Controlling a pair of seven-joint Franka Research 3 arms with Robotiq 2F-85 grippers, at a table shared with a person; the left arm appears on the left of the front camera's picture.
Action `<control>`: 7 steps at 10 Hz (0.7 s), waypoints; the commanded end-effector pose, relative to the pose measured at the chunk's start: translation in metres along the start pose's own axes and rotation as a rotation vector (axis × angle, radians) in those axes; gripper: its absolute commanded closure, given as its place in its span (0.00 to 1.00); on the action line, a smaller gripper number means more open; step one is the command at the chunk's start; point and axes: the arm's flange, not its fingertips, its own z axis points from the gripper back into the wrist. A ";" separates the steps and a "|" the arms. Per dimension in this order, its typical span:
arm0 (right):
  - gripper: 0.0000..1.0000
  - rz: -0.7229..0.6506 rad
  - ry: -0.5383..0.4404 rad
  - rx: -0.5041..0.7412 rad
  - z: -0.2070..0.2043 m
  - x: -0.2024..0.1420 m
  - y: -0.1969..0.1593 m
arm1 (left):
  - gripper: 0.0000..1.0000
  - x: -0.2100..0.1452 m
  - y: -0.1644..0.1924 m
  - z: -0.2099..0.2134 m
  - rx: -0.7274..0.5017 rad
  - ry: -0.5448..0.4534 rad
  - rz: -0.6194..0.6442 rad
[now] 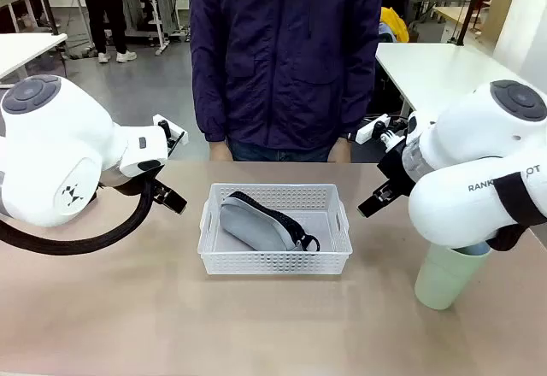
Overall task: Efficiently arrange items inside the basket to fit them all.
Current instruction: Pick up the Digital clock and place it inside the Organizing basket.
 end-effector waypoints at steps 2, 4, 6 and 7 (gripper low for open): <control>0.00 0.000 0.000 0.000 0.000 0.000 0.000 | 0.00 0.000 0.000 0.000 0.000 0.000 0.000; 0.00 0.000 0.000 0.000 0.000 0.000 0.000 | 0.00 0.000 0.000 0.000 0.000 0.000 0.000; 0.00 0.000 0.000 0.000 0.000 0.000 0.000 | 0.00 0.000 0.000 0.000 0.000 0.000 0.000; 0.00 0.000 0.000 0.000 0.000 0.000 0.000 | 0.00 0.000 0.000 0.000 0.000 0.000 0.000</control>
